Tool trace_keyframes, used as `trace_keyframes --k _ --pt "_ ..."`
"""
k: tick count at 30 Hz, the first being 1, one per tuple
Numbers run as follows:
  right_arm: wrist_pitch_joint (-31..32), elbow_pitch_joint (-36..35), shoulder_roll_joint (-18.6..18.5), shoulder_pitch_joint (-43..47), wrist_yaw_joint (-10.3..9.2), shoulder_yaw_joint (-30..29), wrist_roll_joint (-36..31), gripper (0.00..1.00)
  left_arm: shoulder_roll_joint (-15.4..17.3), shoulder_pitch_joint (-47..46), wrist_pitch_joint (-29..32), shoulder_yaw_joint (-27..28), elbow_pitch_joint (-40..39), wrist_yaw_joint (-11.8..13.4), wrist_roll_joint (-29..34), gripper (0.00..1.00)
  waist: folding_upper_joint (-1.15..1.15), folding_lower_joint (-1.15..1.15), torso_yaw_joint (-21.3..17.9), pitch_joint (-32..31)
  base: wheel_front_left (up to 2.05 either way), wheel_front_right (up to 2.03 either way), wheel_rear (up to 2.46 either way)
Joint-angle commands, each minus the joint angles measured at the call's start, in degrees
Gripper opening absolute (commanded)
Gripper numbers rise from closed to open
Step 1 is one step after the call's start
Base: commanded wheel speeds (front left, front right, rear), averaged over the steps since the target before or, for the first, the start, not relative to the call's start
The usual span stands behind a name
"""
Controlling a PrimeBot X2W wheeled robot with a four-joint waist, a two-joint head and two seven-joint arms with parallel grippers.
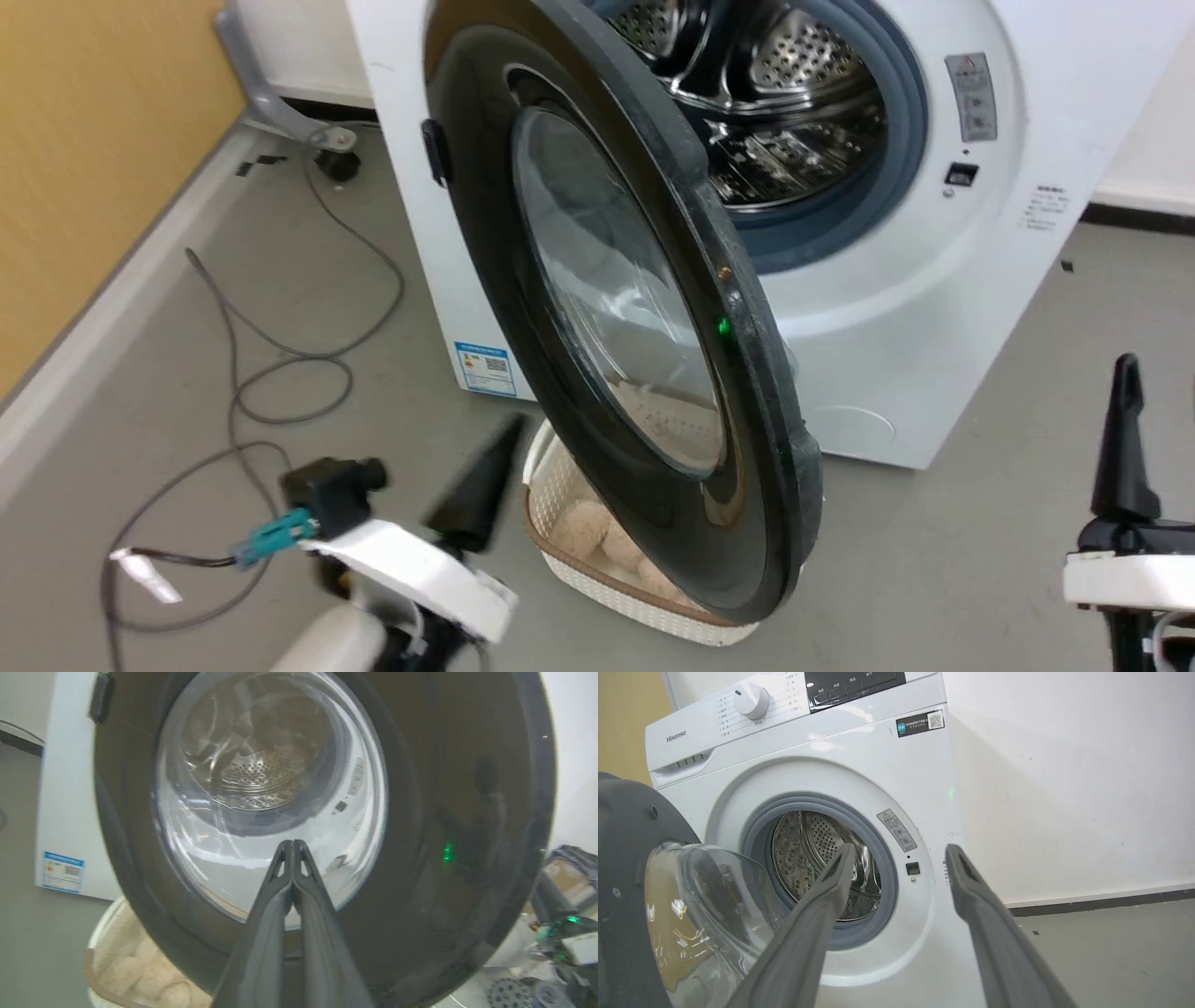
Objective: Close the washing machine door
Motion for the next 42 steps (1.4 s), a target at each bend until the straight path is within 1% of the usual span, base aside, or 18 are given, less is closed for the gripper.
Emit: trace_keyframes --k 1,2,5,9,10,11,12,15,17,18,19,20,26,28,32,35,38,42 --pt "-0.25 -0.91 0.16 -0.61 0.05 -0.33 0.03 1.0 -0.35 -1.09 -1.33 1.33 1.33 1.91 3.32 0.0 0.0 0.0 0.54 -0.57 0.0 0.0 0.0" --pt "-0.25 -1.4 0.16 -0.85 0.05 -0.49 0.0 1.0 -0.05 -1.54 -1.74 1.95 2.07 3.46 6.69 0.0 0.0 0.0 0.71 -0.73 0.0 0.0 0.0" --pt "-0.25 -2.96 0.16 -2.09 0.05 -0.62 -0.05 1.0 0.6 -2.02 -2.09 5.58 1.69 9.55 17.76 0.0 0.0 0.0 1.15 -1.02 0.0 0.0 0.0" --pt "-0.25 -5.7 0.16 -4.45 0.05 -0.34 -0.46 1.0 0.07 0.63 -2.13 11.92 -2.01 15.35 28.94 0.0 0.0 0.0 1.65 -1.29 0.0 0.0 0.0" --pt "-0.25 -6.46 0.16 -5.05 0.05 -0.21 -0.52 1.0 -0.12 1.53 -2.13 13.55 -3.06 16.72 31.14 0.24 0.0 0.0 1.79 -1.34 0.0 0.0 0.0" --pt "-0.25 -7.14 0.16 -5.57 0.05 -0.08 -0.41 1.0 -0.25 2.55 -2.13 14.86 -3.85 17.98 33.19 0.76 0.0 0.0 1.99 -1.44 0.0 0.0 0.0" --pt "-0.25 -7.78 0.16 -6.07 0.05 0.06 0.01 1.0 -0.44 3.53 -2.13 16.01 -4.69 19.1 35.08 1.0 0.0 0.0 2.21 -1.52 0.0 0.0 0.0" --pt "-0.25 -10.13 0.16 -7.43 0.05 1.43 1.3 1.0 -0.89 6.48 -2.14 19.02 -6.57 21.83 39.64 1.0 0.0 0.0 2.96 -1.74 0.0 0.0 0.0" --pt "-0.25 -12.06 0.16 -8.1 0.05 3.07 2.4 1.0 -1.22 8.35 -2.14 20.44 -6.98 22.62 41.48 1.0 0.0 0.0 3.46 -1.88 0.0 0.0 0.0" --pt "-0.25 -13.23 0.16 -8.48 0.05 4.03 2.84 0.68 -1.73 9.12 -2.14 21.32 -7.28 22.87 41.81 1.0 0.0 0.0 3.7 -1.91 0.0 0.0 0.0" --pt "-0.25 -14.44 0.16 -8.87 0.05 4.99 3.5 0.32 -2.12 9.91 -2.14 22.04 -7.45 22.94 42.21 1.0 0.0 0.0 3.94 -1.94 0.0 0.0 0.0" --pt "-0.25 -15.54 0.16 -9.17 0.05 6.09 4.41 0.0 -2.48 10.62 -2.14 22.69 -7.64 22.94 42.71 1.0 0.0 0.0 4.16 -1.98 0.0 0.0 0.0" --pt "-0.25 -21.13 -0.19 -10.82 0.05 14.16 9.14 0.0 -4.1 14.08 -2.14 25.09 -7.88 22.63 46.65 1.0 0.0 0.0 5.4 -2.06 0.0 0.0 0.0" --pt "-0.25 -22.37 -1.35 -11.23 0.05 17.25 11.15 0.0 -4.77 14.91 -2.14 25.64 -7.83 22.23 47.45 1.0 0.0 0.0 5.7 -2.05 0.0 0.0 0.0" --pt "-0.25 -23.54 -5.52 -11.57 0.05 24.76 13.79 0.0 -5.86 15.84 -2.15 26.85 -7.2 20.98 48.62 1.0 0.0 0.0 6.06 -2.03 0.0 0.0 0.0" --pt "-0.25 -23.03 -9.68 -11.68 0.05 31.26 14.99 0.0 -6.76 16.1 -2.15 27.87 -6.71 20.05 49.26 1.0 0.0 0.0 6.1 -2.05 0.0 0.0 0.0" --pt "-0.25 -21.55 -13.78 -11.75 0.05 37.63 15.37 0.0 -7.6 16.37 -2.15 28.72 -6.5 19.36 50.07 1.0 0.0 0.0 5.88 -2.1 0.0 0.0 0.0" --pt "-0.25 -18.41 -17.8 -11.47 0.05 44.92 15.8 0.0 -8.59 16.52 -2.15 29.63 -6.24 18.51 51.1 1.0 0.0 0.0 5.36 -2.14 0.0 0.0 0.0"
